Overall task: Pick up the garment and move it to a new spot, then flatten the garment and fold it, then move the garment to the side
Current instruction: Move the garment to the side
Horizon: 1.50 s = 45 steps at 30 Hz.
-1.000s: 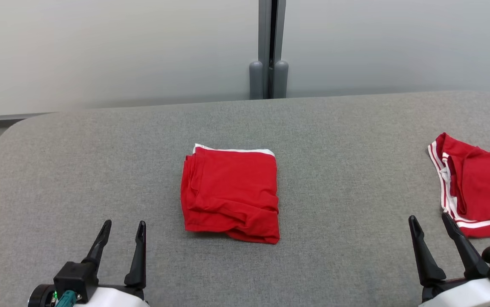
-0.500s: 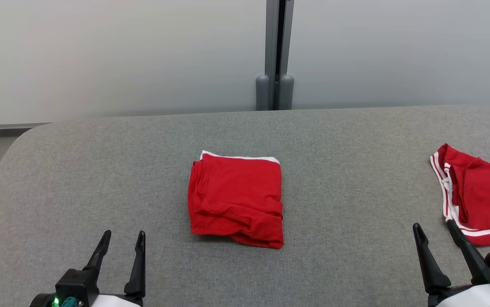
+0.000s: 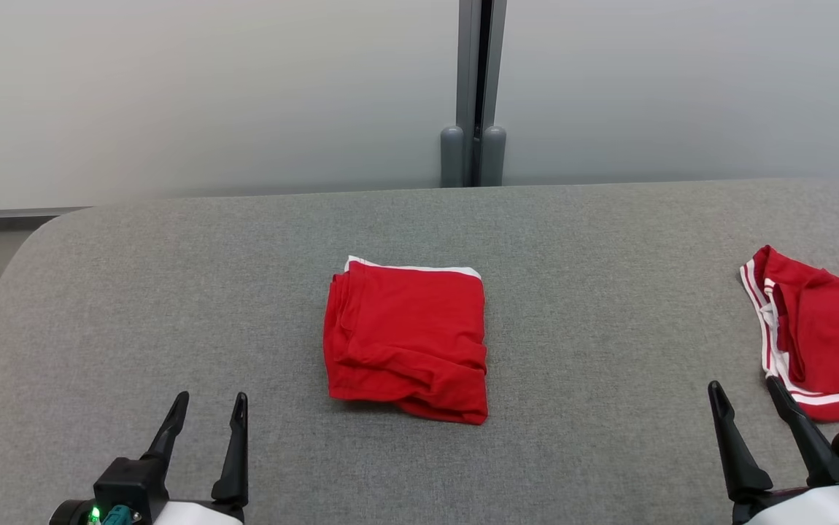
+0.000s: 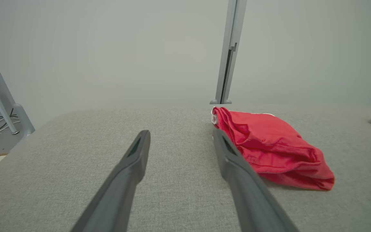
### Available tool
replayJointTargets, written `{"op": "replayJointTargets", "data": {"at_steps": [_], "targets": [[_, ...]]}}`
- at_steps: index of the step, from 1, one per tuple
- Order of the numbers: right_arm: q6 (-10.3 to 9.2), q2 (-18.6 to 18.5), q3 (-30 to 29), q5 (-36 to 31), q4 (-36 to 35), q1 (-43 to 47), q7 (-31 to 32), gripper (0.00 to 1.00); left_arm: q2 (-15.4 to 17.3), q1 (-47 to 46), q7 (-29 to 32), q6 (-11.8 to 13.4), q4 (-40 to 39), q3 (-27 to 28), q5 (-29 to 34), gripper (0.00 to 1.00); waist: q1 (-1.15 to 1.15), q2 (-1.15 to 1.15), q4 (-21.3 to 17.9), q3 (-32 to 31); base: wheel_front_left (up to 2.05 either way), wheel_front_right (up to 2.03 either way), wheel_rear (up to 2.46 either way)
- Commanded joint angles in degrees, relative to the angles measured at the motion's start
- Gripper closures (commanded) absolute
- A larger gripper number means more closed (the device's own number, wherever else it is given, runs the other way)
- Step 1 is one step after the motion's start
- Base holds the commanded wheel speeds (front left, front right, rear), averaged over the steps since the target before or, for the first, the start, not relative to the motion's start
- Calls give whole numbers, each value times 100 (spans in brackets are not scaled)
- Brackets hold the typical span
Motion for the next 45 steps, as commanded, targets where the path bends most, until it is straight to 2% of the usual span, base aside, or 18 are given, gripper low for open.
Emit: {"op": "replayJointTargets", "data": {"at_steps": [1, 5, 12, 19, 28, 29, 30, 31, 32, 33, 39, 45], "targets": [[0, 0, -11, -11, 27, 9, -8, 0, 29, -107, -1, 22, 1, 3, -43, 0, 0, 0, 10, -2, 0, 0, 0], [0, -31, 16, 34, 145, -97, 8, 0, 15, -218, -14, 34, -38, -40, -30, 0, 0, 0, 133, 47, 0, 0, 0], [0, -28, 312, 159, 801, -702, -56, 0, -80, -692, -90, -82, -15, -198, -13, 0, 0, 0, 577, 471, 0, 0, 0], [0, 99, 1037, 348, 2186, -1981, -298, 0, -290, -1462, -264, -226, 204, -445, -42, 0, 0, 0, 1183, 1171, 0, 0, 0], [1, 375, 1621, 936, 4122, -3027, -590, 0, -419, -1910, -360, -280, 411, -515, -44, 0, 0, 0, 1470, 1554, 0, 0, 0], [3, 407, 1698, 1027, 4282, -3055, -594, 9, -434, -1934, -361, -284, 394, -508, -38, 0, 0, 0, 1474, 1564, 0, 0, 0], [10, 433, 1783, 1089, 4441, -3057, -561, 38, -430, -1941, -362, -286, 383, -496, -29, 0, 0, 0, 1473, 1573, 0, 0, 0], [14, 446, 1858, 1162, 4578, -3054, -530, 60, -434, -1944, -358, -284, 370, -479, -12, 0, 0, 0, 1464, 1576, 0, 0, 0], [14, 454, 1922, 1228, 4683, -3074, -557, 96, -439, -1940, -359, -281, 352, -465, 3, 0, 0, 0, 1450, 1579, 0, 0, 0], [14, 450, 1979, 1270, 4771, -3093, -565, 100, -449, -1933, -359, -276, 339, -451, 9, 0, 0, 0, 1432, 1578, 0, 0, 0], [7, 240, 2334, 1397, 4914, -3245, -769, 100, -464, -1873, -360, -298, 260, -371, 131, 0, 0, 0, 1207, 1548, 0, 0, 0], [-15, -226, 2587, 1368, 4670, -3153, -977, 100, -397, -1772, -361, -324, 75, -281, 312, 0, 0, 0, 609, 1501, 0, 0, 0]]}}
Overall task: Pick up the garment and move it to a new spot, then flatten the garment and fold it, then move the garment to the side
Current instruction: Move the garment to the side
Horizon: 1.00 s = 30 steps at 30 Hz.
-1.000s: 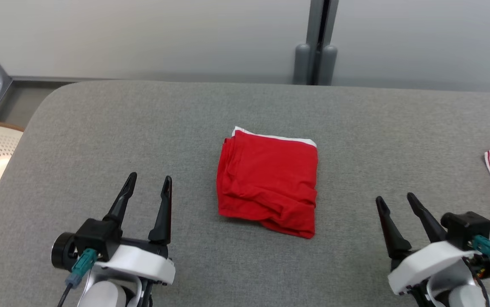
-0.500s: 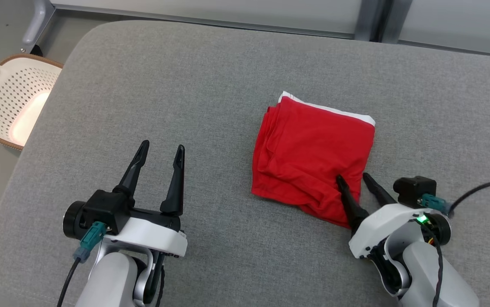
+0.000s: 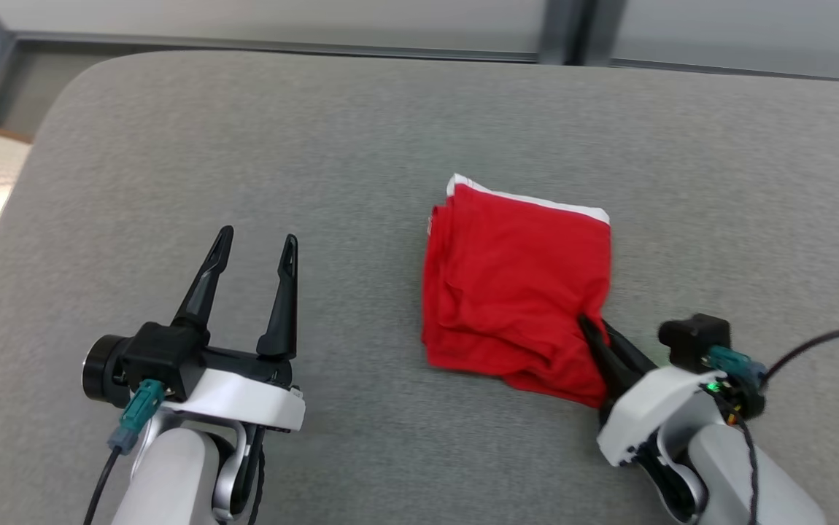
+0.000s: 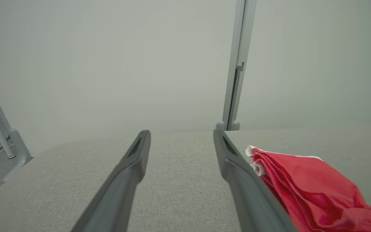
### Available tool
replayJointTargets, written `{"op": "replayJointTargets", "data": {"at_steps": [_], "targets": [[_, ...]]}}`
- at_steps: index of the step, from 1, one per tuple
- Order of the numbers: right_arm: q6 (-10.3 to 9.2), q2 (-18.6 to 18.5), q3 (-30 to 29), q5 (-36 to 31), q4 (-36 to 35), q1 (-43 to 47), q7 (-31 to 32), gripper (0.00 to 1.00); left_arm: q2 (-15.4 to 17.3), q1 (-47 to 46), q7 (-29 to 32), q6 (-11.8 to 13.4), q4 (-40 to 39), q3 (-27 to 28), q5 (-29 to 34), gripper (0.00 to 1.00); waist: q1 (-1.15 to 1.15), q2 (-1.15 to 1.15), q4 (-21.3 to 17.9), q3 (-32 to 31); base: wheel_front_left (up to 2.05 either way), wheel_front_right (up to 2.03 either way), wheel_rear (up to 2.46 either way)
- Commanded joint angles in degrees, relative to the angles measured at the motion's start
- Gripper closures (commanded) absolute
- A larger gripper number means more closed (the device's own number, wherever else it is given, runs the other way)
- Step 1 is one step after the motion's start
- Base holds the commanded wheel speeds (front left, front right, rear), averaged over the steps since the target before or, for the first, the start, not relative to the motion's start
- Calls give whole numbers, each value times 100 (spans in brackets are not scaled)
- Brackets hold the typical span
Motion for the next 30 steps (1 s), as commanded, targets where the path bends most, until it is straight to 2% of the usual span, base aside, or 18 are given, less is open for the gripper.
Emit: {"op": "replayJointTargets", "data": {"at_steps": [1, 5, 11, 12, 17, 22, 24, 30], "targets": [[-34, -295, 5, -9, 54, 311, -35, 100, 53, 74, -25, -30, -73, 37, 82, 0, 0, 0, -426, -60, 0, 0, 0], [-33, -642, 9, -55, -332, 580, -92, 100, 109, 163, -26, -19, -249, 54, 134, 0, 0, 0, -1061, -125, 0, 0, 0], [-24, -1365, -114, -175, -1102, 819, 126, 100, 205, 246, -2, -16, -508, 47, 174, 0, 0, 0, -2025, -65, 0, 0, 0], [-24, -1365, -114, -175, -1102, 819, 126, 100, 205, 246, -2, -16, -508, 47, 174, 0, 0, 0, -2025, -65, 0, 0, 0], [-23, -1773, -166, -241, -1631, 668, 399, 100, 281, 84, 137, -29, -741, -13, 218, 0, 0, 0, -2576, 175, 0, 0, 0], [-23, -2179, 26, -351, -2026, 30, 459, 100, 395, -93, 299, -63, -947, -54, 264, 0, 0, 0, -2862, 534, 0, 0, 0], [-24, -2535, 135, -382, -2177, -438, 497, 100, 443, -222, 370, -83, -1075, -85, 296, 0, 0, 0, -2933, 786, 0, 0, 0], [-24, -3156, -94, -185, -1972, -1178, 455, 100, 587, -512, 513, -142, -1355, -135, 372, 0, 0, 0, -2959, 1372, 0, 0, 0]]}}
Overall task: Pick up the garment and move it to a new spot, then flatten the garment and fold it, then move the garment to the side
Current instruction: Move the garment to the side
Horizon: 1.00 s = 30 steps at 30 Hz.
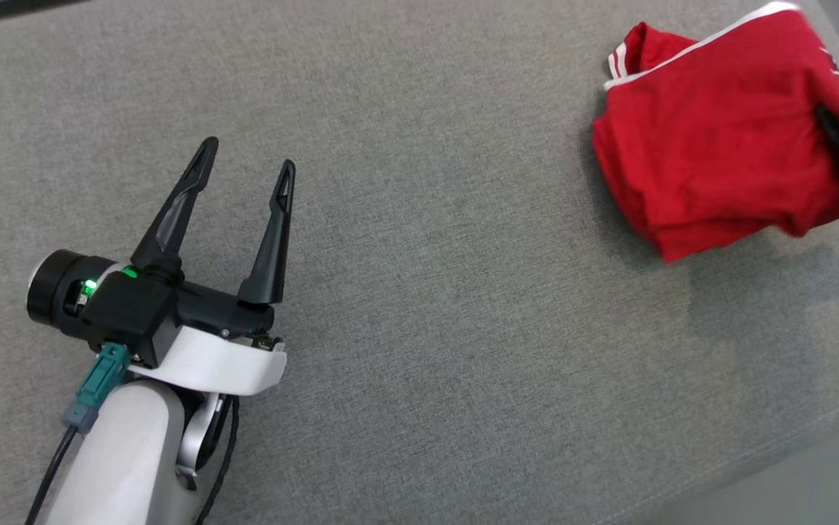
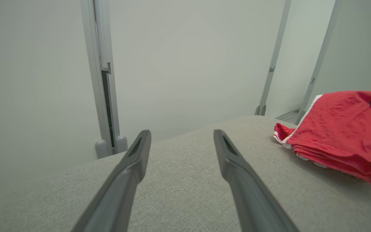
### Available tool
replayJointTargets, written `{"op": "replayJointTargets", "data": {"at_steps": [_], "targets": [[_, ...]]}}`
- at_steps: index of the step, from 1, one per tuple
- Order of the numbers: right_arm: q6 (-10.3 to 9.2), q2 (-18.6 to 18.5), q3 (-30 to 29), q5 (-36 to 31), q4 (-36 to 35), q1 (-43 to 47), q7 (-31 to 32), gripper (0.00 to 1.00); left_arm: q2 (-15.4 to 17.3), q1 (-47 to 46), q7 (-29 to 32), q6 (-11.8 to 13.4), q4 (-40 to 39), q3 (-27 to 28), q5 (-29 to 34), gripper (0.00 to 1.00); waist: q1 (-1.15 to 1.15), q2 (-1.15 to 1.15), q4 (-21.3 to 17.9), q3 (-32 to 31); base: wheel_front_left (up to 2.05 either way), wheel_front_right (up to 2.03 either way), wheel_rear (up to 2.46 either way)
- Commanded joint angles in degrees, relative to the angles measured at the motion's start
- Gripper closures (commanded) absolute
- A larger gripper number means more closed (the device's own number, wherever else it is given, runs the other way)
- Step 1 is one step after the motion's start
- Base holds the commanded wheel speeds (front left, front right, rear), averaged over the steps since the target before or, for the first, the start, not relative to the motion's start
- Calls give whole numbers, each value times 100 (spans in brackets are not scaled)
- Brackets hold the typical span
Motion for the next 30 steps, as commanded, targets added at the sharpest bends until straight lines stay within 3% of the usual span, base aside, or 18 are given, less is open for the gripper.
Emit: {"op": "replayJointTargets", "data": {"at_steps": [1, 7, 15, 16, 17, 18, 24, 30], "targets": [[-12, -75, -71, 88, 103, -85, -45, 100, 45, -136, 19, -40, -54, -5, 52, 0, 0, 0, -36, 324, 0, 0, 0], [-12, -295, -411, 329, 941, -457, 86, 100, 190, -444, 152, -125, -291, -107, 129, 0, 0, 0, 55, 866, 0, 0, 0], [-12, 56, -554, 744, 2017, -836, 81, 100, 285, -711, 258, -175, -474, -221, 210, 0, 0, 0, 118, 1262, 0, 0, 0], [-12, 143, -571, 812, 2140, -850, 43, 73, 289, -709, 273, -161, -478, -235, 211, 0, 0, 0, 115, 1272, 0, 0, 0], [-12, 203, -577, 856, 2232, -880, -28, 54, 298, -713, 279, -159, -476, -244, 213, 0, 0, 0, 107, 1280, 0, 0, 0], [-12, 266, -612, 932, 2348, -901, -95, 0, 310, -721, 284, -159, -468, -241, 208, 0, 0, 0, 89, 1273, 0, 0, 0], [-11, 657, -693, 1279, 2748, -589, -747, 0, 324, -498, 187, -114, -261, -237, 127, 0, 0, 0, -64, 853, 0, 0, 0], [-11, 889, -724, 1646, 2620, -17, -1207, 0, 279, -161, 126, -34, -54, -245, 12, 0, 0, 0, -227, 269, 0, 0, 0]]}}
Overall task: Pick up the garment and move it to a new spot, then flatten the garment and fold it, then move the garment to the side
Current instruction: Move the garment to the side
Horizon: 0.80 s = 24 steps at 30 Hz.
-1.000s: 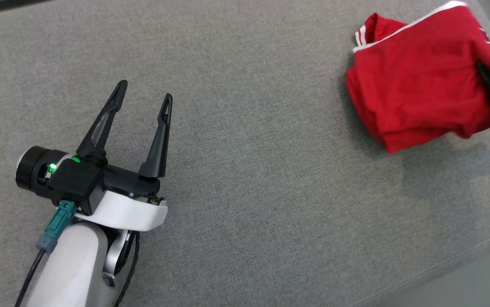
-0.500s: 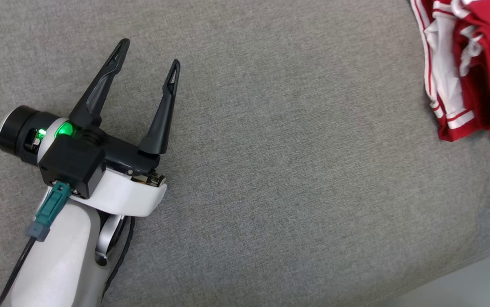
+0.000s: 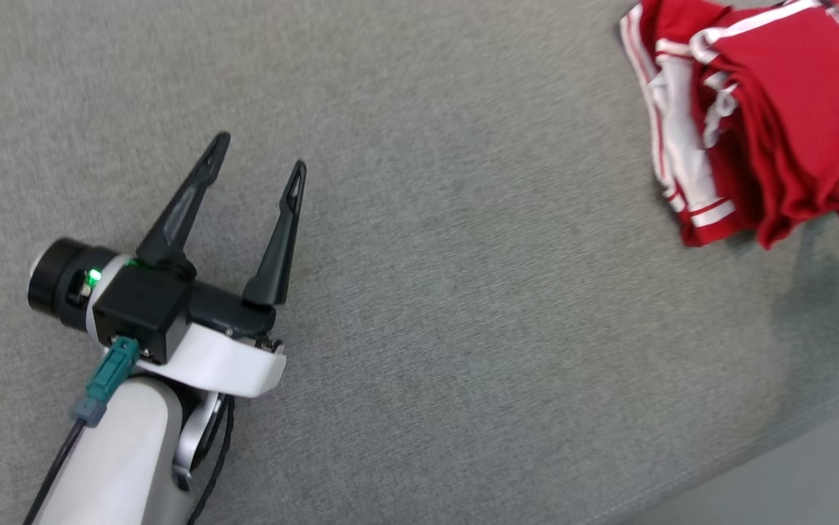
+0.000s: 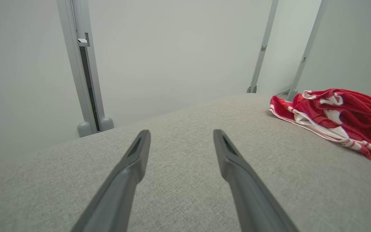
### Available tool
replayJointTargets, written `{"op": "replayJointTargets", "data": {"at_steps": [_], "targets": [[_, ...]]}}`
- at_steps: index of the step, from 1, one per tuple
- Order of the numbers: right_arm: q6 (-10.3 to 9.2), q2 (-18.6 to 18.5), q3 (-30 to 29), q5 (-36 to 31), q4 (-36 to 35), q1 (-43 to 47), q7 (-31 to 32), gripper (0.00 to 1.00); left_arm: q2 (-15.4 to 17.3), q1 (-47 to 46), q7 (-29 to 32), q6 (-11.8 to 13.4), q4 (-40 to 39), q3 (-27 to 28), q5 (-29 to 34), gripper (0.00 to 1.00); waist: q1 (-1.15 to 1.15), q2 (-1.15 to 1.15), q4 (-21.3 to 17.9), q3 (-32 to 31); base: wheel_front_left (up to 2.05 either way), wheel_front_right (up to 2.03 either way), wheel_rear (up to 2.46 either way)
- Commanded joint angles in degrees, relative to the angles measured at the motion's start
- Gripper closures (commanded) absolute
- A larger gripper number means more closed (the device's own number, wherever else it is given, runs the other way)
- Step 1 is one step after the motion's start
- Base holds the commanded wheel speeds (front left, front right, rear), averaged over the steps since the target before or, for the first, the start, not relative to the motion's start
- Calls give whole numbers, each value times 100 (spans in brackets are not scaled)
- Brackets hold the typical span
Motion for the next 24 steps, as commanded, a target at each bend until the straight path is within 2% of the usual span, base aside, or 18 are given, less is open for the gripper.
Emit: {"op": "replayJointTargets", "data": {"at_steps": [1, 6, 12, 17, 24], "targets": [[-10, 45, -24, 69, -86, 199, -101, 0, 20, 125, -38, 44, 32, 13, -37, 0, 0, 0, -163, -408, 0, 0, 0], [-10, 265, -251, -8, -696, 882, -218, 0, -13, 463, -39, 95, 149, -13, -148, 0, 0, 0, -199, -862, 0, 0, 0], [-10, 784, -940, -752, -1995, 1831, -218, 0, -125, 820, -108, 233, 258, 7, -315, 0, 0, 0, 27, -1292, 0, 0, 0], [-9, 1184, -1176, -1326, -2800, 2403, -191, 0, -286, 1005, -228, 319, 416, 26, -462, 0, 0, 0, 467, -1592, 0, 0, 0], [-7, 1573, -1436, -1907, -3755, 2791, 243, 0, -441, 1190, -433, 451, 729, 146, -673, 0, 0, 0, 1280, -1905, 0, 0, 0]]}}
